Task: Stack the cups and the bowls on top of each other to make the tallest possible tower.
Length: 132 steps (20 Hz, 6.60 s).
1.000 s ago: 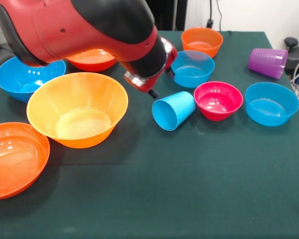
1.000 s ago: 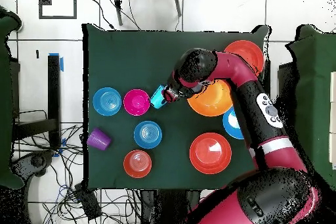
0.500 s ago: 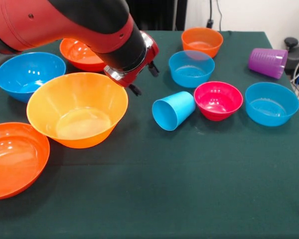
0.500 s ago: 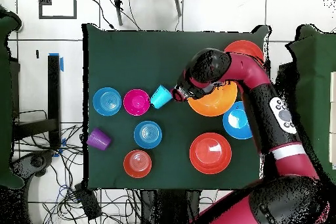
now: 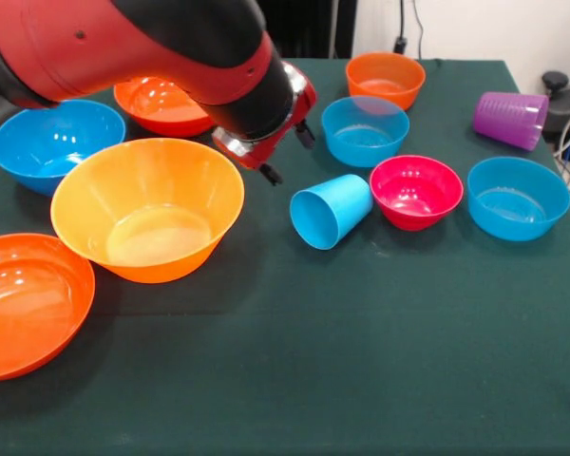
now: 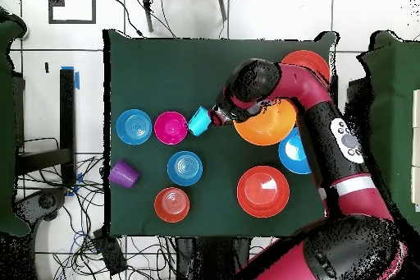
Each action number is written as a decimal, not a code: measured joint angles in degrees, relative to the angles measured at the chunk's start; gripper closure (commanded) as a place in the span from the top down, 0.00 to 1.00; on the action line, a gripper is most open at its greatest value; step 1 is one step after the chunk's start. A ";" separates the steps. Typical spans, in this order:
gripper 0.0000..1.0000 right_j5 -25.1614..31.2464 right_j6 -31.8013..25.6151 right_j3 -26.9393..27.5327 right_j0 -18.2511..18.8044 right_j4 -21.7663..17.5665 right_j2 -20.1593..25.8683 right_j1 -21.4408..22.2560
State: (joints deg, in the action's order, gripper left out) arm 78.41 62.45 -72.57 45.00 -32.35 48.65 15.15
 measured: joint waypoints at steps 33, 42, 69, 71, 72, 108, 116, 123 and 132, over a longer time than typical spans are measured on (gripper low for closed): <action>1.00 0.01 0.00 10.40 -7.67 -0.23 0.29 -4.54; 1.00 0.00 0.00 11.79 -8.35 -0.32 0.28 -6.85; 1.00 0.02 0.00 15.75 -4.87 -1.50 0.04 -9.76; 1.00 0.02 0.00 15.75 -4.56 -1.59 0.03 -9.46; 1.00 0.02 0.00 15.75 -4.42 -1.62 0.04 -9.32; 1.00 1.74 0.00 9.10 -1.78 -1.76 -0.07 -6.38; 1.00 1.75 0.00 6.06 0.10 -1.76 -0.16 -5.77; 1.00 1.74 0.00 4.54 0.14 -1.76 -0.20 -5.70; 1.00 1.44 0.00 1.40 0.32 -1.70 -0.20 -5.52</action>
State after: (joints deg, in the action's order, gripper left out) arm 79.85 62.45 -71.17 45.33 -34.05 48.45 9.63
